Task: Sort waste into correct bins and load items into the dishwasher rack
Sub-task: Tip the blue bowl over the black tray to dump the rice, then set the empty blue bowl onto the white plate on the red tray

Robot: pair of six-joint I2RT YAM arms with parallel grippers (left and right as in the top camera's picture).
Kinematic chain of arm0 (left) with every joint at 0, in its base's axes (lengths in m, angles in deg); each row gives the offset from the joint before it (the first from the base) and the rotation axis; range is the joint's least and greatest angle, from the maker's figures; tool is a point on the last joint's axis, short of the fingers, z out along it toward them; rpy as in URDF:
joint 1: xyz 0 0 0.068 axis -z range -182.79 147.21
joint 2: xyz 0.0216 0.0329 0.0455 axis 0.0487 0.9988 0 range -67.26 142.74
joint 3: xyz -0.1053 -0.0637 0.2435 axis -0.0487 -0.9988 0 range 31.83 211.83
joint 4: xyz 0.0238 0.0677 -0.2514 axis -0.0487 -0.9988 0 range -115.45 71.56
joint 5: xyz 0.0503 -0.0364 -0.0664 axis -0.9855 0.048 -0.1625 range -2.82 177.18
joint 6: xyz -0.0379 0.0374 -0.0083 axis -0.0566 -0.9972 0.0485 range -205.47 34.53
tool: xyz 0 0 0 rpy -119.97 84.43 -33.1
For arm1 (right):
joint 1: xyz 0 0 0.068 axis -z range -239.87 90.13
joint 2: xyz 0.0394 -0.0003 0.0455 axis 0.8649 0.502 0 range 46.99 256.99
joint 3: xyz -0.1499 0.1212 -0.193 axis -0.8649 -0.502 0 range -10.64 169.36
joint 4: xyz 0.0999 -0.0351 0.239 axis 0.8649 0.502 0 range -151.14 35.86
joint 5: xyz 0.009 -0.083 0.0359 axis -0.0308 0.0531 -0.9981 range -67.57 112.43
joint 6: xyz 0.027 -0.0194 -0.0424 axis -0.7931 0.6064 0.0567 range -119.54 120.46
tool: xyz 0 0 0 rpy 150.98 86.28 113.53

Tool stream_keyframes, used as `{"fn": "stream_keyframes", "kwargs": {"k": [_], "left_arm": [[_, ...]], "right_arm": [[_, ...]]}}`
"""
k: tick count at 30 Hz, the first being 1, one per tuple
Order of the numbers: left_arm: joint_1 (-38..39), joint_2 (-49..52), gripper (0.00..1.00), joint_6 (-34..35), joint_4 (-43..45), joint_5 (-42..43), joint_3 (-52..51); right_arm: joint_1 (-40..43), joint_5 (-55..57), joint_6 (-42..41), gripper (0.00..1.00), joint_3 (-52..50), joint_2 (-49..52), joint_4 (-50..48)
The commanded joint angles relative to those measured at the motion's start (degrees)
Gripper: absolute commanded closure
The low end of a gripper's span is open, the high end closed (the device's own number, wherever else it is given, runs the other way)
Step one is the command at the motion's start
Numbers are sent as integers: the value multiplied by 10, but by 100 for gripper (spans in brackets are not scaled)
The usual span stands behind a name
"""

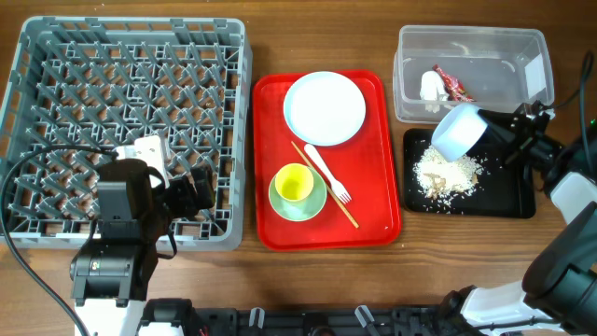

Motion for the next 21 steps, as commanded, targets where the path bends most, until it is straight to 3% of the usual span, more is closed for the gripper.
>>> {"fn": "stream_keyframes", "kwargs": {"k": [1,4,6,7,12,16,17,21], "left_arm": [[-2,-2,0,1,1,7,10],[-2,-2,0,1,1,7,10],[-2,-2,0,1,1,7,10],[-2,-2,0,1,1,7,10],[-2,-2,0,1,0,7,10],[-2,-2,0,1,-1,7,10],[-2,-2,0,1,-1,7,10],[-2,-2,0,1,-1,7,10]], "right_arm": [[2,-33,-52,96,6,5,-10],[-12,14,90,96,5,5,-5],[-42,17,99,96,5,5,11],[-60,-8,91,96,5,5,-31],[-150,14,-45,95,5,4,-183],[-237,65,-287,95,9,3,-533],[-252,93,-312,96,16,3,-571],[-311,256,-267,95,26,3,-573]]}}
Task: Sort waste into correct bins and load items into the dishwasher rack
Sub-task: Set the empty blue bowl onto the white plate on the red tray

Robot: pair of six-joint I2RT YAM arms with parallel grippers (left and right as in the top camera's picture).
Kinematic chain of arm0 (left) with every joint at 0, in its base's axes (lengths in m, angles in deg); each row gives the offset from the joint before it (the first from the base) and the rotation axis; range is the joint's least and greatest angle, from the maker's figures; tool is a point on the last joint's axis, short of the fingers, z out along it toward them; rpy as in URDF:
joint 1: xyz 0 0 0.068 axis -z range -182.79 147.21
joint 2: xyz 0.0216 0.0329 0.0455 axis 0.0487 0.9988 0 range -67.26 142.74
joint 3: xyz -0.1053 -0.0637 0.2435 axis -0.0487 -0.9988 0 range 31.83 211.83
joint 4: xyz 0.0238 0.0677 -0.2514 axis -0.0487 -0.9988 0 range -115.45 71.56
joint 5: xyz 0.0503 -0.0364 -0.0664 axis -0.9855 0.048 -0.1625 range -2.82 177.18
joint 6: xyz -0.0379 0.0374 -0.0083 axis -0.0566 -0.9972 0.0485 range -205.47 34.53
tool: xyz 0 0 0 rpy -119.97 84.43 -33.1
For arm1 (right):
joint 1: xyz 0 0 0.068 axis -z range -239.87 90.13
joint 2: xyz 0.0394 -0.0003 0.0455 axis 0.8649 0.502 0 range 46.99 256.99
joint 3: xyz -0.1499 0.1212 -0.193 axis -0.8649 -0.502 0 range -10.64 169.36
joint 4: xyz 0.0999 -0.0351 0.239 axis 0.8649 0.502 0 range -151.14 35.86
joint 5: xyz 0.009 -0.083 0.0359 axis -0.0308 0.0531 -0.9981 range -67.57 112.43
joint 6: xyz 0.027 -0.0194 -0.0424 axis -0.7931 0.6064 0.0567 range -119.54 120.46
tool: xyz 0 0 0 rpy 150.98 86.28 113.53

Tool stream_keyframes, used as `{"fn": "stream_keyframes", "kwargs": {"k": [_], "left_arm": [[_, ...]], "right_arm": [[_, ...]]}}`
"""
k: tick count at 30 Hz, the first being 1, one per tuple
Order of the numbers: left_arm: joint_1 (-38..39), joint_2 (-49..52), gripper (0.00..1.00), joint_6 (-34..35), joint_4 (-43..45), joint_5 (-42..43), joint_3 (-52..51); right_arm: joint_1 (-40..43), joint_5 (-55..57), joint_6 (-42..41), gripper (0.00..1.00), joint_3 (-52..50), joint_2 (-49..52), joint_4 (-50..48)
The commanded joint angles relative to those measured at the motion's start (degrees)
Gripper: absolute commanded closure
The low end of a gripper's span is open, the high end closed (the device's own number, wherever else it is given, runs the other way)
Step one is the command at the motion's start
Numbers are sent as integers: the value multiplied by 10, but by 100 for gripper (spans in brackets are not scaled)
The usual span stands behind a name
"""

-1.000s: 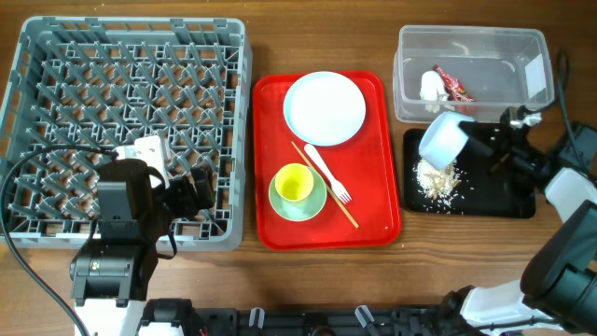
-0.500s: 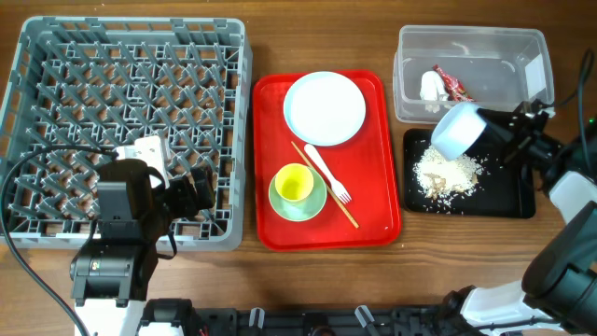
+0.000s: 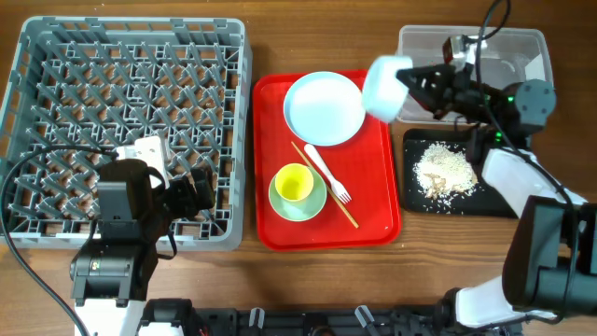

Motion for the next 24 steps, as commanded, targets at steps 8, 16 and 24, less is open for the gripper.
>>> {"fn": "stream_keyframes", "kwargs": {"k": [8,16,24], "left_arm": [[-2,-2,0,1,1,7,10],[-2,-2,0,1,2,7,10],[-2,-2,0,1,1,7,10]], "right_arm": [[-117,141,466,95,258,2,584],[-277,545,785,95,288,5,885],[-405,793,881,95,288,127,887]]}}
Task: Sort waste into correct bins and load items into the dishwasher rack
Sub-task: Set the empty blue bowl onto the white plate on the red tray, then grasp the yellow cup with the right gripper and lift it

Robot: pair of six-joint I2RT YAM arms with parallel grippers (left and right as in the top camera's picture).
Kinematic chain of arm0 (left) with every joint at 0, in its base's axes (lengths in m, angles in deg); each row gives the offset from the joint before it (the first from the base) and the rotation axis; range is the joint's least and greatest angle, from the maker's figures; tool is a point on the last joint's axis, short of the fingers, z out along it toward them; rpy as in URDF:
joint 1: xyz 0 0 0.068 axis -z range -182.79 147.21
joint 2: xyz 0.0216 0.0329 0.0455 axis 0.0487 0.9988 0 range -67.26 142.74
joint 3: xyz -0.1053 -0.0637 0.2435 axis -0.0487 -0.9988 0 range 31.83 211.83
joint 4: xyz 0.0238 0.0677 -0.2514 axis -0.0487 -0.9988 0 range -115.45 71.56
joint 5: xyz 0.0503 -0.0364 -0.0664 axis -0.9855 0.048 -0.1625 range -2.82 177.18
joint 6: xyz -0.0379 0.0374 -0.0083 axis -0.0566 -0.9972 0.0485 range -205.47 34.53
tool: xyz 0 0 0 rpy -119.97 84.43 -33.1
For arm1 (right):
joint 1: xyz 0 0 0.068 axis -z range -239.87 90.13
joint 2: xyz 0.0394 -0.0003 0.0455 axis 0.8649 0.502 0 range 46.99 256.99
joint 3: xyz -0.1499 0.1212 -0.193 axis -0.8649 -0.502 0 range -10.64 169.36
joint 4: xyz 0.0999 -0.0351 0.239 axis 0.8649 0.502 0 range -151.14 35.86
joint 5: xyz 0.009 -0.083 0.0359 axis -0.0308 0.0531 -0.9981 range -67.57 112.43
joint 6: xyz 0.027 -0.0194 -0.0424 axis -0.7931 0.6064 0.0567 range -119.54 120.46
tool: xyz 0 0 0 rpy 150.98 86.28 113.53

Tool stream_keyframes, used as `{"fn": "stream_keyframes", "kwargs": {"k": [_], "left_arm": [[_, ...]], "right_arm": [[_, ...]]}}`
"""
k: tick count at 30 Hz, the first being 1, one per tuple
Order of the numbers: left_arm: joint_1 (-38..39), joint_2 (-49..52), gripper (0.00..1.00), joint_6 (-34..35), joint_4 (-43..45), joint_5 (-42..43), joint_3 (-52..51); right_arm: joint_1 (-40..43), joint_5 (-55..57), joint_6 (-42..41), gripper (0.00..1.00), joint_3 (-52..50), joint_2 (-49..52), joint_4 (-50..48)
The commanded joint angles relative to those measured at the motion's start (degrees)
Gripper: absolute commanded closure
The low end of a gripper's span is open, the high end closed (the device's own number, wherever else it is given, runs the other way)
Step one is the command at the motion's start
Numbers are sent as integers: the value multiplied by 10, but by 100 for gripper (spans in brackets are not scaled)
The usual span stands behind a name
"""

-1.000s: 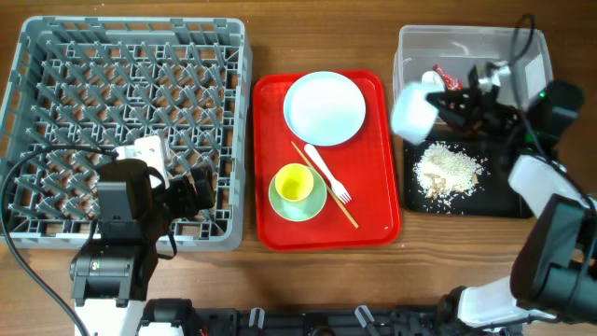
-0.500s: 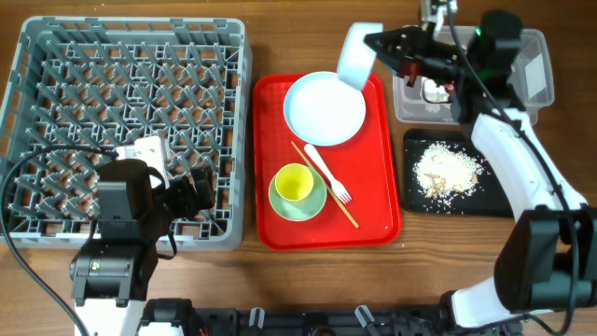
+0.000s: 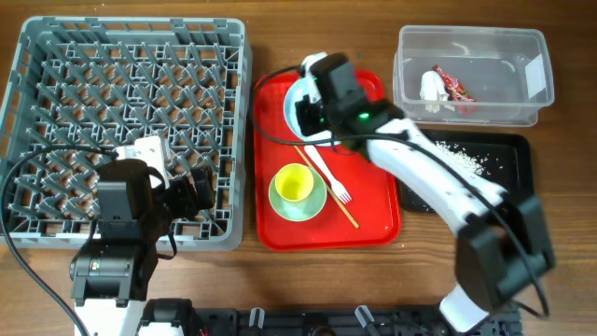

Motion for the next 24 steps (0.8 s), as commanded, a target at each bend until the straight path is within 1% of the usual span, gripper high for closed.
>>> {"fn": "stream_keyframes", "kwargs": {"k": [1,3,4,5,6,7,9,10,12,14,16,18,20,24], "left_arm": [[-2,-2,0,1,1,7,9],[-2,-2,0,1,1,7,9],[-2,-2,0,1,1,7,9],[-2,-2,0,1,1,7,9],[-2,-2,0,1,1,7,9],[-2,-2,0,1,1,7,9],[-2,-2,0,1,1,7,9],[-2,-2,0,1,1,7,9],[-2,-2,0,1,1,7,9],[-2,-2,0,1,1,7,9],[-2,-2,0,1,1,7,9],[-2,-2,0,1,1,7,9],[-2,-2,0,1,1,7,9],[-2,-2,0,1,1,7,9]], "right_arm": [[0,35,4,95,10,72,2],[0,22,4,94,11,72,1],[0,19,6,85,11,61,6],[0,11,10,80,11,49,14],[0,0,10,67,11,31,25],[1,-9,10,59,11,9,35],[4,-33,7,55,11,-50,60],[4,-64,0,52,11,-82,76],[3,-126,-33,44,11,-125,131],[2,-144,-78,44,7,-119,208],[-5,-144,-96,45,-18,-105,257],[-12,-143,-114,47,-50,-95,265],[-14,-144,-140,49,-82,-83,246],[-17,-157,-141,51,-92,-56,235]]}}
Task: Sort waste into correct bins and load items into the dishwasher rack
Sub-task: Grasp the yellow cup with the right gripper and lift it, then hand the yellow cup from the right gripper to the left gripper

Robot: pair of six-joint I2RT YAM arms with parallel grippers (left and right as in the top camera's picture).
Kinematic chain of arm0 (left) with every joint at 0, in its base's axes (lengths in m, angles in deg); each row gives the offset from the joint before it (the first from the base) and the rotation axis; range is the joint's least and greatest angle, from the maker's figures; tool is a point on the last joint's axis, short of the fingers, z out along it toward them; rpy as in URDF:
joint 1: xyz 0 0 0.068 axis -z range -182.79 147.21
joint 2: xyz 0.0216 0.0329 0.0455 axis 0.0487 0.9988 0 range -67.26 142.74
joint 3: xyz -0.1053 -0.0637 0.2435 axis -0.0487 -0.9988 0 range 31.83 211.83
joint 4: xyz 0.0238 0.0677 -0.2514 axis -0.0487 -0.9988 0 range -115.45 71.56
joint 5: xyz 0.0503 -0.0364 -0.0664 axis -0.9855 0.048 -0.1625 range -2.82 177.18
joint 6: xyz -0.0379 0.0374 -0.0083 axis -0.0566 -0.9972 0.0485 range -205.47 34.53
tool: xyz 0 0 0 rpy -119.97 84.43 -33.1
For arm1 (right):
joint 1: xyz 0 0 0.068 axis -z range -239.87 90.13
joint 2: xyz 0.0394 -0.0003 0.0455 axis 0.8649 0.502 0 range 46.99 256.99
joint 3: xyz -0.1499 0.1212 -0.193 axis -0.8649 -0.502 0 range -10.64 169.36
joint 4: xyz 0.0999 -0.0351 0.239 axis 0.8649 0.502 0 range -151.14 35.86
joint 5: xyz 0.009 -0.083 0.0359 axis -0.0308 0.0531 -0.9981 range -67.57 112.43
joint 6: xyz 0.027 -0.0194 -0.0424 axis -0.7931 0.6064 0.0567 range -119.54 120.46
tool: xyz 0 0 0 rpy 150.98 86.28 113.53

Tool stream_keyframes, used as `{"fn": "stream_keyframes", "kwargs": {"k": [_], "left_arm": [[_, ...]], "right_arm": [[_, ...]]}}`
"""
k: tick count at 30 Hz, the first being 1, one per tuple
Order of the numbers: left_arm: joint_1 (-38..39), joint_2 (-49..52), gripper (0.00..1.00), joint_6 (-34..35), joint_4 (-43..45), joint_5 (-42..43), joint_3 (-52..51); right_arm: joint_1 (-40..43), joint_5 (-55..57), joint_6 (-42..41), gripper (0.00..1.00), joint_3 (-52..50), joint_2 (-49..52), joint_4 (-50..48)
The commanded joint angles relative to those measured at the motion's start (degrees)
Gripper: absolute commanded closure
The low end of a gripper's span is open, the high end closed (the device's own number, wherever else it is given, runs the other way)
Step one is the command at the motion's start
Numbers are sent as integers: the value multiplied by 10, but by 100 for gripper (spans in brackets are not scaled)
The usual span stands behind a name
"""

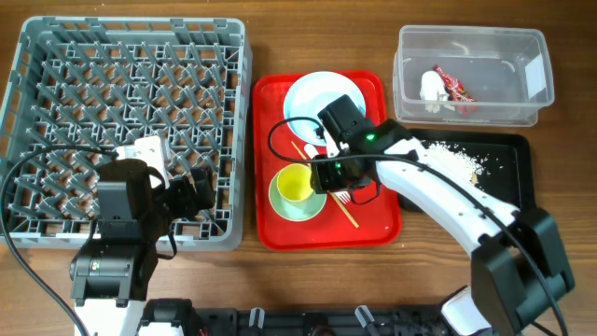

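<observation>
My right gripper (326, 175) is low over the red tray (373, 224), just right of the yellow cup (295, 184) that stands on a green saucer (280, 203). It sits above the white fork (343, 194) and the chopstick (350, 217). Its own body hides the fingers. A white plate (322, 98) lies at the tray's far end, and no separate bowl can be made out on it. My left gripper (199, 189) rests over the front right of the grey dishwasher rack (131, 56).
A clear bin (466, 42) at the back right holds wrappers (443, 86). In front of it a black tray (508, 187) carries white food scraps (457, 159). A small white item (149, 149) lies in the rack by my left arm.
My right gripper was over the white plate and is now nearer the front of the red tray, beside the yellow cup. The left arm has not moved.
My right gripper held a white bowl tipped over the black tray, with scraps lying below it. Then it held the bowl at the red tray's right edge. Then it was over the white plate. Now it is beside the yellow cup, with no bowl seen in it.
</observation>
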Motion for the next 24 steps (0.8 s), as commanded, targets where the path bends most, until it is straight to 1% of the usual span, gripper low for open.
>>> {"fn": "stream_keyframes", "kwargs": {"k": [1,2,3,4,5,7,8,11,13,14,15,17,19,20,22,23,24], "left_arm": [[-2,-2,0,1,1,7,9],[-2,-2,0,1,1,7,9],[-2,-2,0,1,1,7,9],[-2,-2,0,1,2,7,9],[-2,-2,0,1,2,7,9],[-2,-2,0,1,1,7,9],[-2,-2,0,1,1,7,9],[-2,-2,0,1,2,7,9],[-2,-2,0,1,2,9,9],[-2,-2,0,1,9,27,9],[-2,-1,0,2,21,66,9],[-2,7,0,9,64,171,9],[-2,29,0,52,102,216,9],[-2,49,0,65,130,260,9],[-2,87,1,67,198,373,9],[-2,116,0,97,259,453,9],[-2,153,0,138,348,546,9]], "right_arm": [[-9,-17,-12,52,-3,23,-16],[-12,-17,-13,55,-3,26,-21],[-13,-17,-15,67,-3,29,-23],[-13,-17,-26,77,-3,33,-23],[-13,-17,-32,84,-3,40,-25],[-13,-17,-54,94,-3,48,-27],[-13,-17,-58,96,-3,48,-27],[-12,-33,-55,96,6,43,-28],[-6,-37,-50,96,35,14,-24],[1,-37,-45,96,50,-7,-20],[10,-37,-40,96,65,-30,-17],[42,-62,-40,96,86,-83,-24],[78,-110,-40,96,86,-106,-29],[98,-162,-24,96,86,-108,-30],[121,-243,-5,96,86,-106,-33],[134,-307,6,96,86,-106,-46],[139,-359,5,96,86,-106,-59]]}}
